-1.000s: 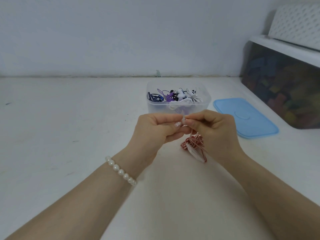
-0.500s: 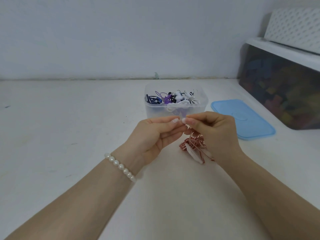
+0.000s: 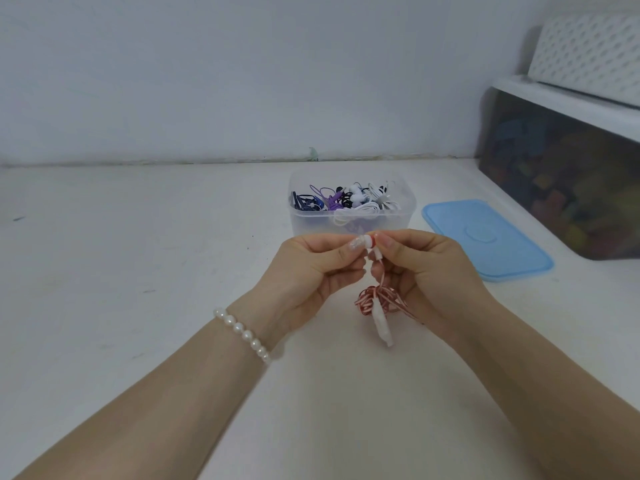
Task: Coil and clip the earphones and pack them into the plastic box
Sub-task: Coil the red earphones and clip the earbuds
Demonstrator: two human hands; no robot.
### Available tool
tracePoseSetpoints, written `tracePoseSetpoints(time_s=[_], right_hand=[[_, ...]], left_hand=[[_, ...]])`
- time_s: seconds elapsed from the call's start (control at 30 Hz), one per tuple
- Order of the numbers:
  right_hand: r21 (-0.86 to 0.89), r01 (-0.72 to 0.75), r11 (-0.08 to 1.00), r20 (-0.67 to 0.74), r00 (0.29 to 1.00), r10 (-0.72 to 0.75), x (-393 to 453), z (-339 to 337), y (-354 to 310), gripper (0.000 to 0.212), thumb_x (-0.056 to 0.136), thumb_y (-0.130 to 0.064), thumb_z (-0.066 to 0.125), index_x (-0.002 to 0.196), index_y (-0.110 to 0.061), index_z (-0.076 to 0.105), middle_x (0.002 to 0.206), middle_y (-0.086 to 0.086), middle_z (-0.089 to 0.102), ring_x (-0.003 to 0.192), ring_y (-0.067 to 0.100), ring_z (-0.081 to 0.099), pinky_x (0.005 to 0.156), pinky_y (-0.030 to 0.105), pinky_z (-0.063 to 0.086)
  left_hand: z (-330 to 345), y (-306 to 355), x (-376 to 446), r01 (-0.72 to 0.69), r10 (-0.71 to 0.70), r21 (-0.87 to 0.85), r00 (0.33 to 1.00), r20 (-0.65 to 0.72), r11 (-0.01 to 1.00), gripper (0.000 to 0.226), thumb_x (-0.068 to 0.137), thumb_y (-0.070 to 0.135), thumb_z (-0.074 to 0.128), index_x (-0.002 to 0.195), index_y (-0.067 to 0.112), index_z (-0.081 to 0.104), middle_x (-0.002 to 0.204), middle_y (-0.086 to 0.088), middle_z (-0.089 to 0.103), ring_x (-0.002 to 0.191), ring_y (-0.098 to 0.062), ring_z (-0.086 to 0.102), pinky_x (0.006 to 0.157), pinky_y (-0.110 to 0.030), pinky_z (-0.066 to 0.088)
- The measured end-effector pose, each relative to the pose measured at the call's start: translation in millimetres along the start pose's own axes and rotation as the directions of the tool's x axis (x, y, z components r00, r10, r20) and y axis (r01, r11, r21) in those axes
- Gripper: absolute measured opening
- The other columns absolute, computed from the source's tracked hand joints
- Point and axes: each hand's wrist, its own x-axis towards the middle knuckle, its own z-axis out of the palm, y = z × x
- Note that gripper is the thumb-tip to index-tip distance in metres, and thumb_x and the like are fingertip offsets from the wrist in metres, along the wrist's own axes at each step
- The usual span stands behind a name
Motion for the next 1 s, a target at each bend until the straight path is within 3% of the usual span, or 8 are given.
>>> tracePoseSetpoints(time_s=[0.2,0.3,0.4,0.53,0.63,0.73,0.83,1.0], right_hand=[[-0.144,0.115,0.983,-0.021,0.993,-0.119,0.1,0.3,-1.4,0.013,0.064,-0.009,0.066,0.075,-0.004,0.07,0.056,0.006,0.064,0.046,0.013,0.054,0.05,0.02,0.046],[-0.089,0.071,0.993,0.0,0.997,-0.072,-1.5,2.0,-3.9,0.017,0.061,-0.009,0.066,0.075,0.0,0.069,0.056,0.007,0.063,0.045,0.012,0.052,0.048,0.019,0.046],[-0.009,-0.016,1.0,0.001,1.0,0.016,-2.1,4.2,-5.9,0.013,0.066,-0.004,0.063,0.077,0.004,0.066,0.052,0.006,0.06,0.042,0.011,0.05,0.044,0.018,0.044],[-0.007,-0.089,0.996,-0.04,0.995,0.089,-0.8,3.4,-4.9,0.005,0.071,0.001,0.062,0.069,0.002,0.067,0.052,0.007,0.057,0.041,0.011,0.049,0.043,0.017,0.043],[-0.037,-0.094,0.995,-0.076,0.993,0.091,0.6,2.4,-3.4,0.006,0.076,0.001,0.062,0.071,0.001,0.067,0.053,0.007,0.058,0.042,0.011,0.051,0.044,0.018,0.043],[-0.031,-0.081,0.996,-0.111,0.991,0.077,1.5,2.0,-3.3,0.005,0.078,-0.001,0.062,0.075,0.001,0.066,0.053,0.006,0.06,0.043,0.011,0.054,0.045,0.018,0.045],[-0.034,-0.088,0.996,-0.119,0.989,0.083,1.4,0.6,-3.1,0.005,0.076,-0.002,0.063,0.077,0.002,0.066,0.053,0.005,0.061,0.044,0.011,0.055,0.046,0.018,0.045],[-0.043,-0.098,0.994,-0.093,0.991,0.094,0.6,0.4,-2.0,0.007,0.075,-0.003,0.064,0.078,0.003,0.065,0.053,0.006,0.061,0.044,0.011,0.055,0.046,0.019,0.044]], left_hand=[[-1.2,-2.7,1.4,0.041,-0.04,-0.036,0.999,0.034,0.998,0.008,0.059,0.011,0.065,0.059,0.007,0.072,0.054,-0.002,0.063,0.049,-0.007,0.059,0.053,-0.017,0.053],[-1.0,-1.1,1.3,0.02,-0.02,-0.001,0.999,0.041,1.0,0.008,0.057,0.012,0.065,0.056,0.008,0.072,0.052,-0.001,0.063,0.048,-0.007,0.059,0.052,-0.017,0.053],[-2.6,2.2,2.1,-0.135,0.135,0.127,0.991,0.005,0.983,0.004,0.054,0.013,0.07,0.056,0.009,0.071,0.051,-0.003,0.064,0.047,-0.009,0.059,0.052,-0.018,0.052],[-5.1,3.4,2.9,-0.358,0.394,0.392,0.919,-0.013,0.847,0.01,0.063,-0.002,0.075,0.066,0.006,0.07,0.049,0.003,0.065,0.046,-0.006,0.059,0.053,-0.017,0.05],[-4.0,0.2,5.2,-0.431,0.482,0.461,0.876,0.008,0.776,0.017,0.067,-0.007,0.073,0.077,0.006,0.072,0.053,0.007,0.066,0.051,-0.004,0.06,0.057,-0.016,0.05],[-3.5,-2.2,5.3,-0.453,0.5,0.488,0.865,0.039,0.746,0.024,0.07,-0.007,0.071,0.091,0.006,0.071,0.064,0.005,0.069,0.061,-0.005,0.064,0.064,-0.018,0.052],[-5.3,-2.7,4.5,-0.47,0.5,0.506,0.862,0.085,0.723,0.025,0.072,-0.005,0.071,0.093,0.009,0.071,0.075,0.0,0.072,0.072,-0.008,0.067,0.075,-0.023,0.055],[-4.0,-2.2,4.3,-0.431,0.468,0.495,0.882,0.053,0.755,0.027,0.07,-0.006,0.072,0.093,0.009,0.071,0.063,0.006,0.069,0.058,-0.002,0.06,0.063,-0.017,0.052]])
